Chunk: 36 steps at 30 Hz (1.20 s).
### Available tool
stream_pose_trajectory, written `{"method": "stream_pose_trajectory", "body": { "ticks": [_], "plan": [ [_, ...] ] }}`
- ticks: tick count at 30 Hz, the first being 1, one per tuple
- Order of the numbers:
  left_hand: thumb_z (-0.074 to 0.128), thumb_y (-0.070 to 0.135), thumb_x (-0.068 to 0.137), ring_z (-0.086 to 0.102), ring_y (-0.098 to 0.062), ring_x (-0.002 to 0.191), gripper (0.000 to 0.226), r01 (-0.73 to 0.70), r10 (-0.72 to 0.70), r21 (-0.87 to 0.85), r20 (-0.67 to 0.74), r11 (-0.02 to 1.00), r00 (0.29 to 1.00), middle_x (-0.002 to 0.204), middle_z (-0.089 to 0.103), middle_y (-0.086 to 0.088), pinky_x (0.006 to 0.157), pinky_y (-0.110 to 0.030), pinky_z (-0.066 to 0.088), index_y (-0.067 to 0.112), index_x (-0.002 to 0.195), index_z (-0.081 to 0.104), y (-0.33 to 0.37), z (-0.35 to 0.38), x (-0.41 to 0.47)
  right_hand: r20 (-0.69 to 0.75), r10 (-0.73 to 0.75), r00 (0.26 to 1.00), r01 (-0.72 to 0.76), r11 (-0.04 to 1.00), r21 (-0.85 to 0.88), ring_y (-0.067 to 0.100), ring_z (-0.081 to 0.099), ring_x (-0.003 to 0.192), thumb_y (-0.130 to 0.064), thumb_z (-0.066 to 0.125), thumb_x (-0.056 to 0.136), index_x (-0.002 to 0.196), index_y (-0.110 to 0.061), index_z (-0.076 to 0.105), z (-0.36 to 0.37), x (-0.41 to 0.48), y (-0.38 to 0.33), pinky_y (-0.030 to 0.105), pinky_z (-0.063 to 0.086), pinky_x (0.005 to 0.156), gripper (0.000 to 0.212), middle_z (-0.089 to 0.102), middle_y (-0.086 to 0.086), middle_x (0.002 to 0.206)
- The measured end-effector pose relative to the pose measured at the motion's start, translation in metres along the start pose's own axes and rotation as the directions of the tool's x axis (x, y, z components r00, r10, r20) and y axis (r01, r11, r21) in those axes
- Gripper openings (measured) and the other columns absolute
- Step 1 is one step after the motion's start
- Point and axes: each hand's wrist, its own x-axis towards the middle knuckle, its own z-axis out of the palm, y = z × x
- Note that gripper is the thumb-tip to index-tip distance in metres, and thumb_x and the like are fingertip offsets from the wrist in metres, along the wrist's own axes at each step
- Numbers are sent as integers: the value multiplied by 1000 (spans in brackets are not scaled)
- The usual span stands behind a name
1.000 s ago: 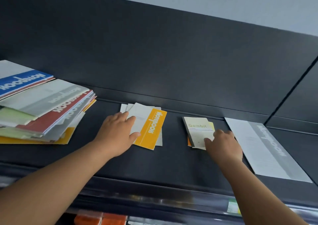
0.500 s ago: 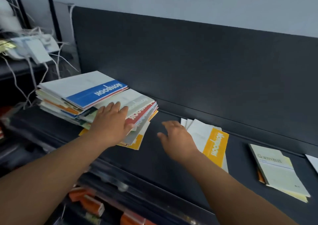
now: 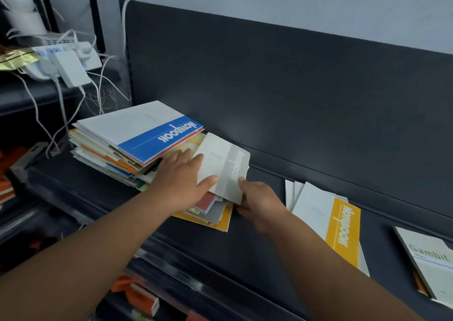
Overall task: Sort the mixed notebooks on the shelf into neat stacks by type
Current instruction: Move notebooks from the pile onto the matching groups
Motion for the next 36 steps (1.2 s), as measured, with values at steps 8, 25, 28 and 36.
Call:
{"method": "stream_pose_trajectory", "body": {
  "ticks": [8,25,28,36],
  "plan": [
    [28,67,91,18,-21,144,74,-43,44,-67,19,997,999,158,23,2,115,-40,20,27,152,17,-11,8,0,-76,104,992,-86,972,218,24,63,93,-25,63,94,92,-13,57,0,11,-4,35,56,80,13,63,10,108],
    [40,39,100,54,-6,101,38,11,-104,-763,-73,646,992,124,57,8,71,-22,47,24,136,44,9,-5,-3,8,37,999,-37,929,368,27,67,94,4,52,94,116,-11,57,-13,9,-3,35,57,59,27,68,9,109],
    [43,38,100,52,-10,109,40,133,-215,-810,8,571,977,130,53,6,82,-27,44,23,137,45,19,-10,2,-2,-24,1000,22,906,423,25,68,94,5,51,94,112,-12,59,-33,0,-3,36,58,66,25,71,7,105],
    [58,10,94,69,-18,92,17,239,-30,-892,247,384,969,101,72,2,81,-40,58,27,93,64,77,-6,2,-63,-96,993,114,895,431,20,70,87,3,57,91,108,-11,64,-88,-36,8,32,58,67,24,75,4,95]
  ]
}}
